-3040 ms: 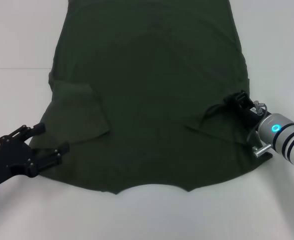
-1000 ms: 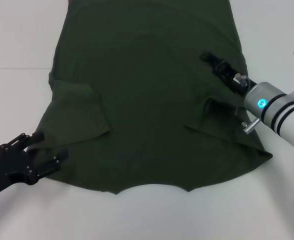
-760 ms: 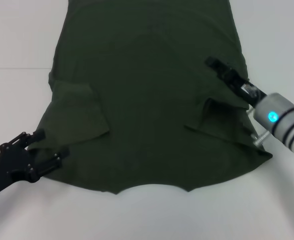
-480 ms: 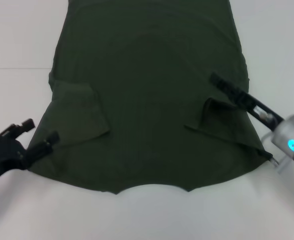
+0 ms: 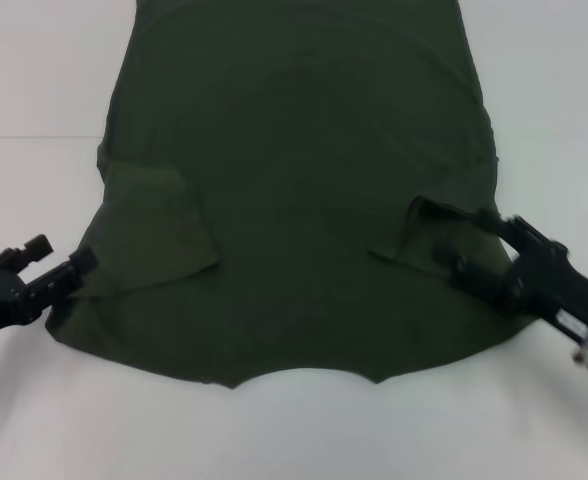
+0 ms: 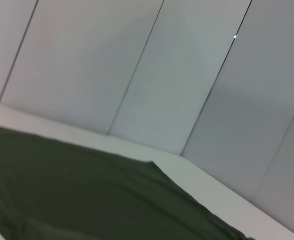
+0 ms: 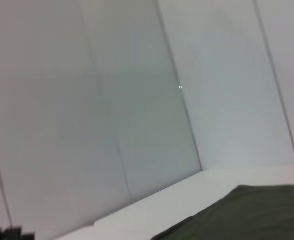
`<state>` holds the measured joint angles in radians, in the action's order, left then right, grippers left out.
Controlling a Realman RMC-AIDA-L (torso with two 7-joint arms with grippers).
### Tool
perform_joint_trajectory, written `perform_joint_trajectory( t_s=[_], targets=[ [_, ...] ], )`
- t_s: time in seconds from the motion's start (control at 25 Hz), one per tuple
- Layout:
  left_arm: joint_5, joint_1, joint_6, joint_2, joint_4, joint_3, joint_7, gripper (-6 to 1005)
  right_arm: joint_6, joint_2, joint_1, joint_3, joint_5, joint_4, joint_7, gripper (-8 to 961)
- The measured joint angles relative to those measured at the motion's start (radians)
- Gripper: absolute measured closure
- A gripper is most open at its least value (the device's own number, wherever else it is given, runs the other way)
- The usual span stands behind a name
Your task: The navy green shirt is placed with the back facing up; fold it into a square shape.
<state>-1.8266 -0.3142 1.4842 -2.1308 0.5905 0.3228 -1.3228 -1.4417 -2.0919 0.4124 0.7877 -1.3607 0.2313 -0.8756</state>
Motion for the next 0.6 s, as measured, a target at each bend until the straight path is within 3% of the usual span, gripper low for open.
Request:
perform_joint_trajectory(
  t_s=[0.24, 0.4, 0.6],
  targets=[
    [-0.065, 0.000, 0.000, 0.026, 0.000, 0.072, -0.131, 138, -0.052, 0.003, -0.096, 0.066, -0.014, 0.051, 0.189, 8],
    [-0.089, -0.008, 0.001, 0.046, 0.001, 0.116, -0.211, 138, -0.028, 0.004, -0.101, 0.070, -0.086, 0.053, 0.230, 8],
    [-0.159, -0.038, -0.004, 0.095, 0.022, 0.133, -0.393, 138, -0.022, 0.003, -0.095, 0.072, -0.126, 0.055, 0.237, 8]
  ],
)
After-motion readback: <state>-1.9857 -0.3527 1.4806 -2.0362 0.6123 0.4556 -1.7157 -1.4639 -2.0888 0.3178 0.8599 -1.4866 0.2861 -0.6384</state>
